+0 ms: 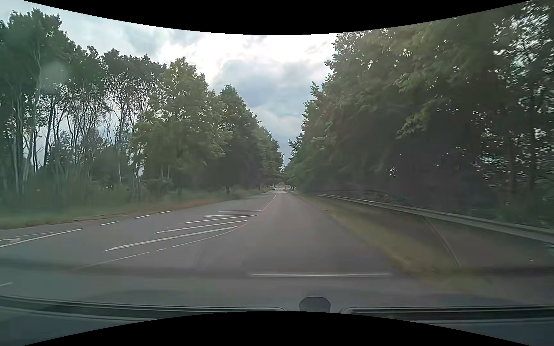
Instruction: Follow the waypoints while adhering to traffic rules and regulations
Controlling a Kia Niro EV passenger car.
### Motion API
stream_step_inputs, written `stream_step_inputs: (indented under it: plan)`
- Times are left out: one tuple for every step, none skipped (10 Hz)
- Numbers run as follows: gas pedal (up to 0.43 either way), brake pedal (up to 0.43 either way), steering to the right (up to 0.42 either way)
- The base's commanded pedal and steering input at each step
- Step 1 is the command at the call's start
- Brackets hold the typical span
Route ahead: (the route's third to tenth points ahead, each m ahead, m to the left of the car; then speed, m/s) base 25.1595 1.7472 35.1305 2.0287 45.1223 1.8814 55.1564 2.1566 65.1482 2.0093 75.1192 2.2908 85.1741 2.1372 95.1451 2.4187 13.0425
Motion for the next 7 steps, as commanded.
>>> stream_step_inputs:
  plan:
    - [0.177, 0.0, -0.005]
    - [0.177, 0.0, -0.005]
    - [0.177, 0.0, -0.005]
    - [0.189, 0.0, -0.006]
    - [0.197, 0.0, -0.005]
    - [0.268, 0.0, -0.005]
    - [0.268, 0.0, -0.006]
